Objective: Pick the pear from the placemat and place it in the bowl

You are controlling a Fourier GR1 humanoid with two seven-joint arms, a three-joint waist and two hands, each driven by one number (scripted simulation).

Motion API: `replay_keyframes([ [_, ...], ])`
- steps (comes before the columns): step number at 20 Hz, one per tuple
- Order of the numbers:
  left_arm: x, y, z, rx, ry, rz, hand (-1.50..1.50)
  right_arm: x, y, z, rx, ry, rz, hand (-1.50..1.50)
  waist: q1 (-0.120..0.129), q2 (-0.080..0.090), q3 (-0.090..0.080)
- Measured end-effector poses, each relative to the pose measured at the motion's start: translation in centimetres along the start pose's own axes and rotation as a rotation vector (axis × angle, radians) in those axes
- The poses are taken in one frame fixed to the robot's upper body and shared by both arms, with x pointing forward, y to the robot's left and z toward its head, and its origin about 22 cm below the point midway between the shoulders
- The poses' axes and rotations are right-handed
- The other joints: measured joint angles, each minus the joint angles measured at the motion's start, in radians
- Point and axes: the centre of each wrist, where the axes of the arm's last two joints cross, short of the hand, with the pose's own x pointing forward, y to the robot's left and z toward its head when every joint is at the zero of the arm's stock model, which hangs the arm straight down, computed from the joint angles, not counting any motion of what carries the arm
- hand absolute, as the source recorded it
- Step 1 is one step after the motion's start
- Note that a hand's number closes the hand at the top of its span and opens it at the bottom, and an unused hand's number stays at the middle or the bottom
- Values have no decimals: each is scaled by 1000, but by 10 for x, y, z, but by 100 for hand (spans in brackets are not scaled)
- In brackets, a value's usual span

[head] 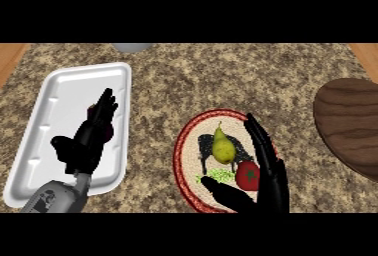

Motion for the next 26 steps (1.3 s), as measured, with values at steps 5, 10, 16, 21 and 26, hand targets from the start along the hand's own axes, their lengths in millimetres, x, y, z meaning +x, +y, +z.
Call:
replay_keyframes([
  [5,-1,-2,-2,3,-2,-4,0,30,-15,-17,38,97,80,-150,1,1,0],
  [10,1,-3,-2,-6,-8,-6,0,54,-17,-32,130,256,155,-150,10,4,1],
  [16,-1,-3,-4,-18,-13,0,0,63,-8,-49,236,427,235,-150,18,7,2],
  [21,1,-2,-6,-21,-9,4,0,56,-6,-48,301,492,263,-150,19,8,3],
  [26,0,-4,-4,-15,-8,5,0,42,-9,-39,334,509,246,-150,19,8,4],
])
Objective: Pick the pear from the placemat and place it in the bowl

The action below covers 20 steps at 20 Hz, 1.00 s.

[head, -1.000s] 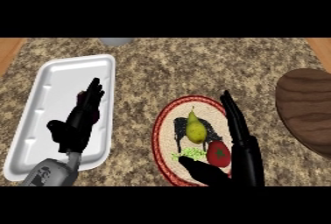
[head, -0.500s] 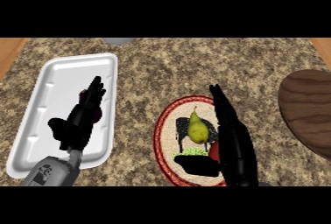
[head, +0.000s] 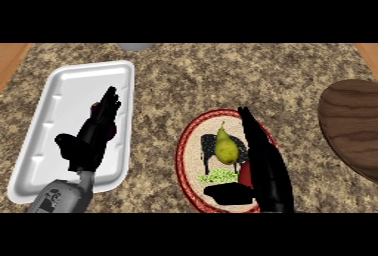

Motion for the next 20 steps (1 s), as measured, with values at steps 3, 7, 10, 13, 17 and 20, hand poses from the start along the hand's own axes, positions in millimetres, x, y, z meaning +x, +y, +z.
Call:
replay_keyframes([
  [3,-1,1,0,-1,-2,0,0,-6,-3,3,2,-22,-36,-150,0,0,0],
  [7,-3,-4,1,-2,5,3,0,-12,2,14,8,-57,-93,-150,-1,0,0],
  [10,1,-6,1,2,-6,0,0,-12,-1,17,11,-74,-131,-150,-1,0,0],
  [13,5,-3,0,-1,-1,-4,0,-8,3,15,14,-76,-160,-150,0,0,0],
  [17,-5,3,1,-1,-3,-6,0,-19,8,13,25,-61,-194,-150,0,0,0],
  [20,0,-3,2,1,-2,-10,0,-21,19,8,36,-54,-216,-150,1,0,0],
])
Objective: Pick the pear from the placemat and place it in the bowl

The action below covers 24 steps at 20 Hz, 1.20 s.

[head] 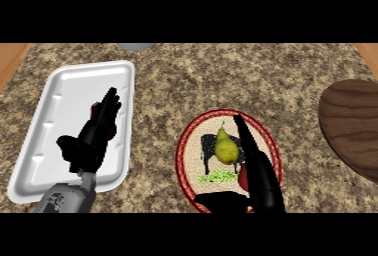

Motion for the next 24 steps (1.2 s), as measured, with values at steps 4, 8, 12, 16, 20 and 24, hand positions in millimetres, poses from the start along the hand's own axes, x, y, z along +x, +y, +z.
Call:
replay_keyframes([
  [4,3,3,2,-9,-4,0,0,-17,7,-10,-5,13,-25,-150,1,0,0],
  [8,2,2,8,-5,-1,8,0,-29,15,-21,-8,14,-28,-150,1,0,0],
  [12,4,5,6,-5,-1,6,0,-37,19,-29,-18,27,-3,-150,1,0,0],
  [16,3,-1,7,-3,3,7,0,-51,20,-37,-46,76,79,-150,1,0,0],
  [20,4,4,-1,-1,7,3,0,-57,20,-42,-38,93,132,-150,0,-1,-1],
  [24,8,-2,4,-1,1,8,0,-56,26,-50,-15,95,134,150,2,-4,-3],
])
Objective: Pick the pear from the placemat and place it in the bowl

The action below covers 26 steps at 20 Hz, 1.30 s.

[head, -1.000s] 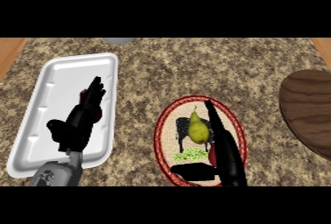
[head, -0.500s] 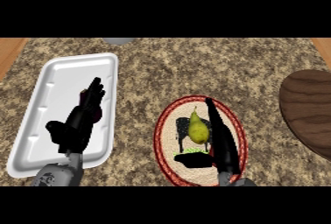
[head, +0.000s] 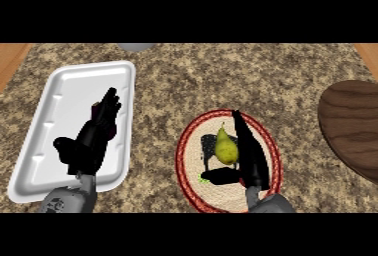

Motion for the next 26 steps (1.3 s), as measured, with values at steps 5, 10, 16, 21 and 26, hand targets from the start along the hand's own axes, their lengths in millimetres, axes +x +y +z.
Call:
replay_keyframes([
  [5,-7,-2,0,-2,-3,3,0,-3,6,-3,73,-86,107,150,0,-4,-3],
  [10,-7,3,0,-1,-5,-2,0,0,17,-1,97,-156,151,150,0,-6,-4],
  [16,-9,7,0,11,-4,-6,0,-16,5,15,235,-270,131,150,-10,-12,-4],
  [21,-11,11,1,26,6,-6,0,-37,-19,48,545,-491,140,150,-29,-21,-2],
  [26,-14,16,4,55,21,-3,0,-54,-64,77,731,-677,36,150,-66,-19,3],
])
